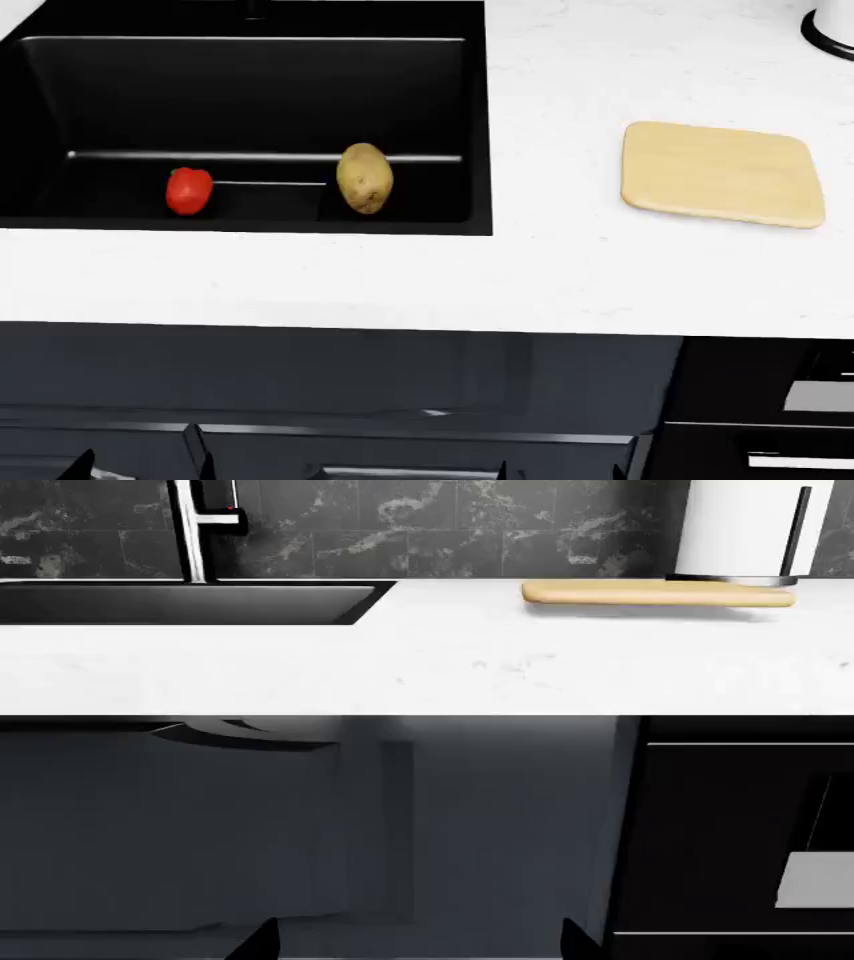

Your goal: Pick the vegetables from the sink and place them on the cutting board.

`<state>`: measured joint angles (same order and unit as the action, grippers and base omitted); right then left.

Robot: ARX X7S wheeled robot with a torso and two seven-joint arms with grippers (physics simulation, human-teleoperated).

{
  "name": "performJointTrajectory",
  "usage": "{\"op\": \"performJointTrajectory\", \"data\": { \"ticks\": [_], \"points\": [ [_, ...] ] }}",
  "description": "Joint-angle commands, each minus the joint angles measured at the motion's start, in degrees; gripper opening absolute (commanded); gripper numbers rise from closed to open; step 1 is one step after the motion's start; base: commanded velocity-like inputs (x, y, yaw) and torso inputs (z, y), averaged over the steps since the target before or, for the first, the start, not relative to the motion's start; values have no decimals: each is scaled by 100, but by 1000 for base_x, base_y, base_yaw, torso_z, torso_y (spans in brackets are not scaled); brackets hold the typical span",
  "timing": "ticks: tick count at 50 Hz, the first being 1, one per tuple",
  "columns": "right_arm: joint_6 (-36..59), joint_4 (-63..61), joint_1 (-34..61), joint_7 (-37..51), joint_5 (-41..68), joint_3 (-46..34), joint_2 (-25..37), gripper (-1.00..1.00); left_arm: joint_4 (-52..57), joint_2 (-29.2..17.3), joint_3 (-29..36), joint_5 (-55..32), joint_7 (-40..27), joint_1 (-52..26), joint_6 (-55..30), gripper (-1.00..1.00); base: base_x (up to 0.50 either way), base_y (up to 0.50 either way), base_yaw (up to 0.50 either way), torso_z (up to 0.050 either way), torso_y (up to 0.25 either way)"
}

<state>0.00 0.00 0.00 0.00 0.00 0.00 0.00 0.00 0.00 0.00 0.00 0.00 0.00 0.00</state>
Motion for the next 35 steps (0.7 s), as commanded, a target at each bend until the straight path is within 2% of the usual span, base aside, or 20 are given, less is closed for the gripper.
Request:
{"op": "performJointTrajectory", "data": {
  "ticks": [1,16,35],
  "points": [
    [25,-33,-8,89,118,-107,92,100,30,-89,120,-71,-112,20,39,100,0,0,0,0,0],
    [93,-94,-20,233,377,-424,338,100,50,-317,372,-289,-353,54,86,100,0,13,0,0,0],
    [49,-83,-18,359,574,-571,475,100,12,-463,581,-356,-562,10,54,100,0,500,0,0,0]
  ]
}}
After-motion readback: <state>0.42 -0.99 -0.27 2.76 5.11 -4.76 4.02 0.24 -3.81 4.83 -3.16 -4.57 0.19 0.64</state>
